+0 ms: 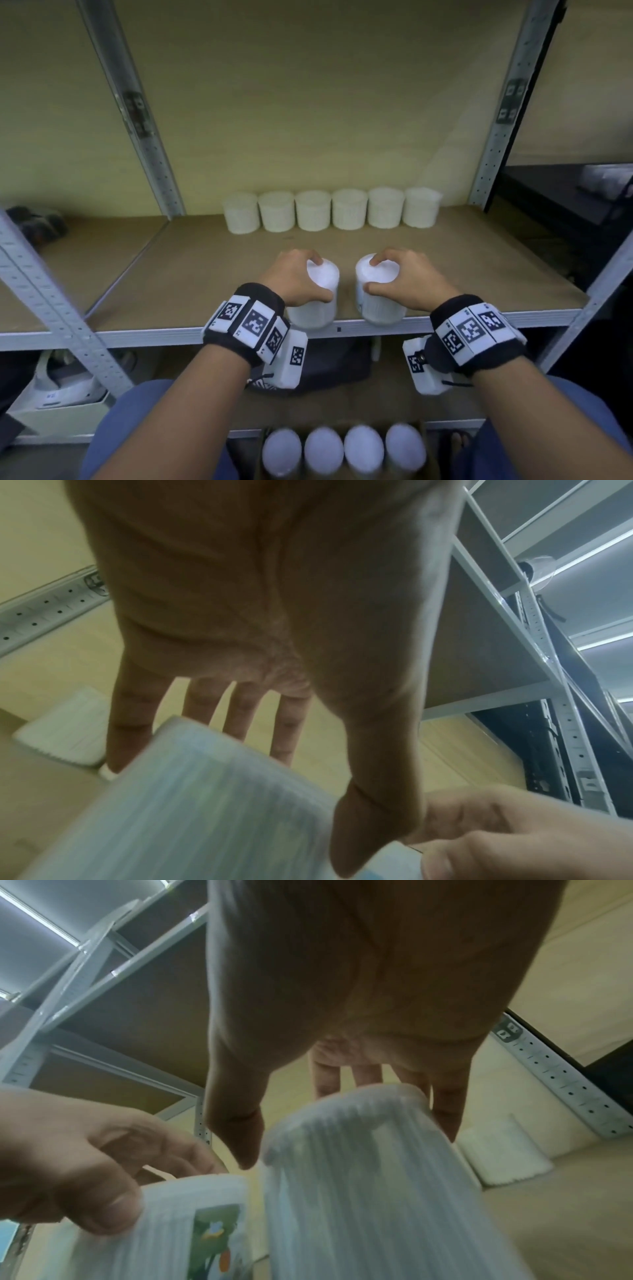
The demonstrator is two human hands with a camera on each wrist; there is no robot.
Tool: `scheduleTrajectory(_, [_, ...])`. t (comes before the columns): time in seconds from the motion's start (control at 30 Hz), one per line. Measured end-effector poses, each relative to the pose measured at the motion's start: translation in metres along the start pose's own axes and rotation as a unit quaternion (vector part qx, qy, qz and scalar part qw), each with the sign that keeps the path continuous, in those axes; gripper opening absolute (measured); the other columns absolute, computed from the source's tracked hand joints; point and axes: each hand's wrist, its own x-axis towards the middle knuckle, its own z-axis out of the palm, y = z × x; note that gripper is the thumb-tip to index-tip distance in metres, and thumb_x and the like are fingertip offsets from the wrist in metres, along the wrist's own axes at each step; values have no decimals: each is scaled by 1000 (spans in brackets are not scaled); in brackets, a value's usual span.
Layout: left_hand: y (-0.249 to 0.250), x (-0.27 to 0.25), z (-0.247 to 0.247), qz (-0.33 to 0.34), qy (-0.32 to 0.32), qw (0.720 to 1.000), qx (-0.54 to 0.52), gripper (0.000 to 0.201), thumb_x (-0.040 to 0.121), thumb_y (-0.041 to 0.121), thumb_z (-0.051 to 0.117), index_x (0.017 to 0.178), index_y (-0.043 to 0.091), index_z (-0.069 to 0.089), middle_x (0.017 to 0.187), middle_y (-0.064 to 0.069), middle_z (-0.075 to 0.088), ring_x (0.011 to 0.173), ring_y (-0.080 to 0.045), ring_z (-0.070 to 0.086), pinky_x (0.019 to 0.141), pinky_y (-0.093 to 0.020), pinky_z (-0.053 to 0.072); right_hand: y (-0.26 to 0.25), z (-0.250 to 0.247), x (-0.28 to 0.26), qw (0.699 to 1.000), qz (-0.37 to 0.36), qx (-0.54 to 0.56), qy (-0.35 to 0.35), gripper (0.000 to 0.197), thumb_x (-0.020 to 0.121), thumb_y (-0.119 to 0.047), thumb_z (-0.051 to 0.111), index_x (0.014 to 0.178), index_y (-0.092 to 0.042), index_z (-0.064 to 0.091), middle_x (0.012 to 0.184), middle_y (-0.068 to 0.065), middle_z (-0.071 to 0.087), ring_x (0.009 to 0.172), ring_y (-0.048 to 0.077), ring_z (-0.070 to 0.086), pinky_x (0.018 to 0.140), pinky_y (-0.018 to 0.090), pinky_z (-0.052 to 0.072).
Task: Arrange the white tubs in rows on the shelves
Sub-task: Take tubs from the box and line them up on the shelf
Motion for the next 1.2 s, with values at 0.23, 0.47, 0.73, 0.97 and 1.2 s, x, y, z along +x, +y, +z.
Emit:
scheduleTrajectory(0.23, [-2, -2, -3, 28, -12, 1000, 2, 68, 70, 36, 78, 131, 25, 49, 134, -1, 49, 115, -20, 49, 84, -29, 43, 3, 2, -2, 1000, -9, -19, -8, 56, 73, -54, 69, 120, -27, 59, 133, -4, 52, 127, 25, 44, 108, 38, 35])
scheduleTrajectory(0.47, [-6, -21, -18, 81, 40, 996, 20, 41, 81, 36, 70, 119, 24, 59, 125, 4, 55, 119, -14, 49, 88, -22, 35, -5, -10, -21, 998, -26, -64, -8, 39, 84, -39, 63, 120, -25, 60, 121, -2, 54, 121, 19, 43, 102, 33, 38])
scheduleTrajectory(0.73, [-2, -26, -1, 92, 28, 994, 45, 32, 87, 23, 62, 119, 24, 64, 133, 3, 58, 123, -15, 52, 99, -24, 38, -12, -8, -24, 996, -24, -80, -13, 30, 90, -21, 58, 120, -20, 63, 125, 1, 59, 123, 18, 47, 105, 36, 42])
scheduleTrajectory(0.97, [11, -8, 16, 115, 40, 992, 39, 29, 90, 21, 59, 119, 24, 63, 133, 4, 57, 126, -16, 48, 101, -27, 38, 0, -14, -17, 997, -12, -77, -11, 31, 90, -21, 58, 121, -21, 62, 127, 1, 59, 123, 18, 50, 104, 34, 43])
scheduleTrajectory(1.2, [38, 29, 34, 144, 33, 989, 28, 30, 90, 21, 59, 119, 23, 63, 134, 3, 57, 126, -17, 49, 102, -29, 39, 29, -31, 3, 997, 27, -78, 6, 31, 91, -18, 59, 121, -17, 64, 129, 4, 61, 118, 20, 57, 100, 31, 45])
